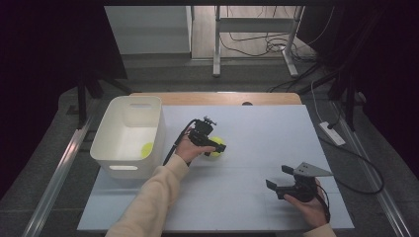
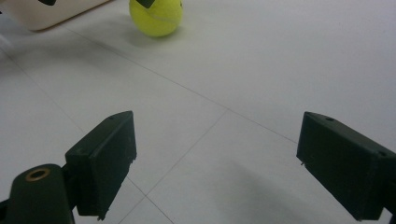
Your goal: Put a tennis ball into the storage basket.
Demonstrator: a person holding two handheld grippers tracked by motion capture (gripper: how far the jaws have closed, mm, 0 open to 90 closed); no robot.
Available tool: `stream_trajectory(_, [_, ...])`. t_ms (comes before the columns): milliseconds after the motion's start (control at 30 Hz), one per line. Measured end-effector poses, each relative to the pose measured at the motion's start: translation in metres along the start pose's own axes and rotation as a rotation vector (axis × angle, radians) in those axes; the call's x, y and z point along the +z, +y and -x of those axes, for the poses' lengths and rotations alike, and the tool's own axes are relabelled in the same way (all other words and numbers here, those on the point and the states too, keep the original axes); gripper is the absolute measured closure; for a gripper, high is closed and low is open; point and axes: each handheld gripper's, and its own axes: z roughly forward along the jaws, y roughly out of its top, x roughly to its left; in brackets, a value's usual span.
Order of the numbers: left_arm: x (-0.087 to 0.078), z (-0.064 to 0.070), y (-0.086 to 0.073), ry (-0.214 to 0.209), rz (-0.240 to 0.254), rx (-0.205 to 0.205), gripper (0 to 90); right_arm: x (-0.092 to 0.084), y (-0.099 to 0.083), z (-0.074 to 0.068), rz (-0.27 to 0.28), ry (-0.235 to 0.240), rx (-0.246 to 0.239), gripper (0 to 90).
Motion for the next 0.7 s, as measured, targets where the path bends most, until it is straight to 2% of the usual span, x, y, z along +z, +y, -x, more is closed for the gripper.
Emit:
stream_trajectory(200, [0.0085,-0.0018,-0.0017,-0.003,-0.023,-0.008,12.8,0.0006,-0.0001,-0.0002,-0.002,0.0,-0.003,11.9])
stream_trajectory(300, [0.0089,-0.0003,-0.0022,-0.013,-0.017,0.001,25.8,0.0003,-0.0001,0.0,-0.001,-0.001,0.0,11.9])
stream_trajectory(567, [0.0061,0.0014,-0.0023,0.0,-0.023,0.024,27.2,0.0001,-0.0002,-0.0002,-0.001,0.0,-0.001,11.9])
stream_trajectory(700, [0.0007,0.0019,-0.0021,-0.008,-0.001,0.027,27.3,0.0003,-0.0001,-0.0001,-0.001,0.0,-0.001,12.0])
